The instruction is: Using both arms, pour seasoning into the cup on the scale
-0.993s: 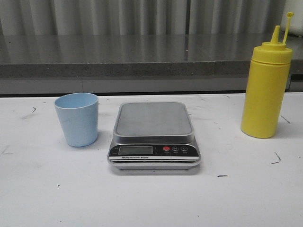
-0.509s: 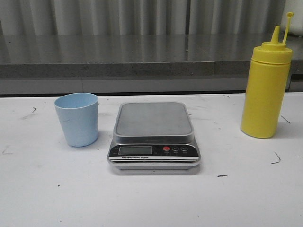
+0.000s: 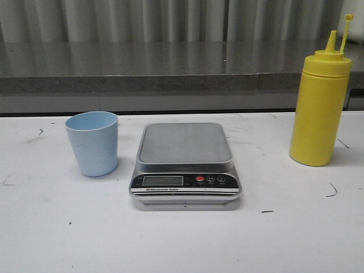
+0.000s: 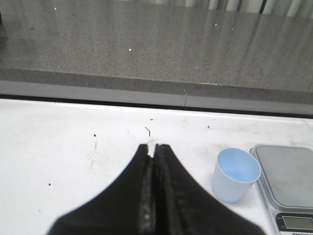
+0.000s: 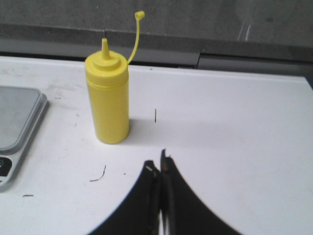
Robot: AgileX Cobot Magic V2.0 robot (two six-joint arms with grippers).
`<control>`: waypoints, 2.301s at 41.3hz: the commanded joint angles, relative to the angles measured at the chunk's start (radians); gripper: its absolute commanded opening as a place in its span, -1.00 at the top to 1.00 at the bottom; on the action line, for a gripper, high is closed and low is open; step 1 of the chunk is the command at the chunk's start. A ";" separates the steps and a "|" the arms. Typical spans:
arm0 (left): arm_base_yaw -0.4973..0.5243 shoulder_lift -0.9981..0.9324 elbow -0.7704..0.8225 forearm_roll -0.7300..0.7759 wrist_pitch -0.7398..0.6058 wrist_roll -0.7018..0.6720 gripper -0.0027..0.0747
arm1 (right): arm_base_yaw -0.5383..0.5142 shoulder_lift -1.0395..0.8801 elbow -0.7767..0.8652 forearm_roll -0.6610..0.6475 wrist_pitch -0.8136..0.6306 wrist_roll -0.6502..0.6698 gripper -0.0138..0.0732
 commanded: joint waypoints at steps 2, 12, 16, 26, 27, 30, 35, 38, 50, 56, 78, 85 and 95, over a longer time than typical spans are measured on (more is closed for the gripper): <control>-0.001 0.056 -0.033 -0.008 -0.072 -0.007 0.98 | 0.003 0.054 -0.020 -0.013 -0.064 -0.007 0.84; -0.001 0.119 -0.033 -0.029 -0.069 -0.007 0.98 | 0.003 0.097 -0.019 -0.012 -0.051 -0.007 0.83; -0.001 0.140 -0.033 -0.031 -0.056 -0.007 0.98 | 0.003 0.098 -0.019 -0.012 -0.051 -0.007 0.70; -0.001 0.178 -0.033 -0.032 -0.059 -0.003 0.24 | 0.003 0.098 -0.019 -0.012 -0.050 -0.013 -0.40; -0.001 0.180 -0.033 -0.032 -0.059 -0.003 0.11 | 0.003 0.098 -0.019 -0.012 -0.050 -0.013 -0.48; -0.001 0.195 -0.033 -0.043 -0.059 -0.003 -0.27 | 0.003 0.098 -0.019 -0.010 -0.050 -0.013 -0.57; -0.030 0.238 -0.041 -0.091 -0.055 0.013 -0.40 | 0.003 0.098 -0.019 -0.009 -0.049 -0.013 -0.57; -0.069 0.275 -0.054 -0.101 -0.037 0.040 -0.39 | 0.003 0.098 -0.019 -0.007 -0.050 -0.013 -0.56; -0.223 0.521 -0.170 -0.101 0.003 0.040 -0.39 | 0.003 0.098 -0.019 -0.007 -0.049 -0.013 -0.56; -0.274 0.703 -0.263 -0.101 0.003 0.040 -0.39 | 0.003 0.098 -0.019 -0.007 -0.049 -0.013 -0.56; -0.281 1.186 -0.540 -0.089 0.010 0.040 -0.39 | 0.003 0.098 -0.019 -0.007 -0.049 -0.013 -0.56; -0.281 1.284 -0.576 -0.089 0.000 0.040 -0.39 | 0.003 0.098 -0.019 -0.007 -0.049 -0.013 -0.56; -0.281 1.361 -0.576 -0.089 -0.056 0.040 -0.25 | 0.003 0.098 -0.019 -0.007 -0.049 -0.013 -0.56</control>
